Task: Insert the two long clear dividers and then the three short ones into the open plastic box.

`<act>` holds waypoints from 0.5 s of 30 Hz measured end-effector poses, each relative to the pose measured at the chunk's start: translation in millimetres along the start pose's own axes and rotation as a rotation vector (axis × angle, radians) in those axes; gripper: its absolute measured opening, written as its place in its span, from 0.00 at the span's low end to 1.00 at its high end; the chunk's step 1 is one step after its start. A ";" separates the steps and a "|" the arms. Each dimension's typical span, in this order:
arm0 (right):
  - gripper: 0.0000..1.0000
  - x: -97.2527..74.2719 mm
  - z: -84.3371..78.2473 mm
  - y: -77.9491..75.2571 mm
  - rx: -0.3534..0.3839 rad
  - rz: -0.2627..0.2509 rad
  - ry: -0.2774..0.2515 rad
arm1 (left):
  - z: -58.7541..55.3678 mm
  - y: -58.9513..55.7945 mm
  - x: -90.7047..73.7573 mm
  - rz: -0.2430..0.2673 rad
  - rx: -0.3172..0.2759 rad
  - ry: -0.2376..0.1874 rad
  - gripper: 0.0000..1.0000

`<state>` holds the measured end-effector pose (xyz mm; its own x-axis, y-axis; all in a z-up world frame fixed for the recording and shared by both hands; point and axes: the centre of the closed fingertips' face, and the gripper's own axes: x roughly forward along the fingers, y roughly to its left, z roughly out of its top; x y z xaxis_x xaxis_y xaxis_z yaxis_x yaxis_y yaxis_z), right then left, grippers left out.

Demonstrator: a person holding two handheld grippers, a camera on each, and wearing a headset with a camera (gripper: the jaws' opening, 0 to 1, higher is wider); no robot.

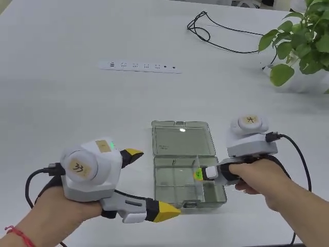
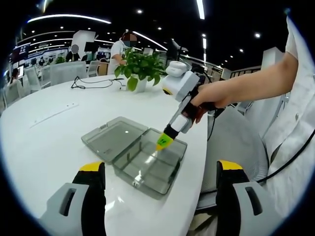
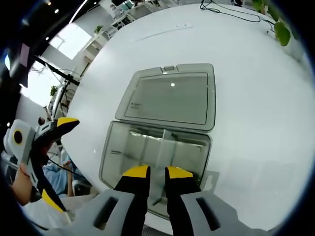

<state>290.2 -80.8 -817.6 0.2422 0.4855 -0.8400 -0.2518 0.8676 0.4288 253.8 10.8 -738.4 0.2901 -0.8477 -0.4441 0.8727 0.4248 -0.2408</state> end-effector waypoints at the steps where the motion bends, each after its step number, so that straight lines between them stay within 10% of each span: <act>1: 0.13 -2.1 0.0 0.8 0.005 0.009 -0.004 | -0.1 -0.4 -0.4 0.003 -0.001 0.000 0.95; 15: 0.23 -25.9 8.5 4.9 -0.111 0.046 -0.100 | 2.9 -2.6 -8.8 0.041 -0.017 -0.002 0.94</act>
<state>290.7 -88.2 -791.0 0.3193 0.5372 -0.7807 -0.3650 0.8300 0.4219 250.1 16.1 -731.4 0.3268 -0.8300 -0.4520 0.8532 0.4648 -0.2368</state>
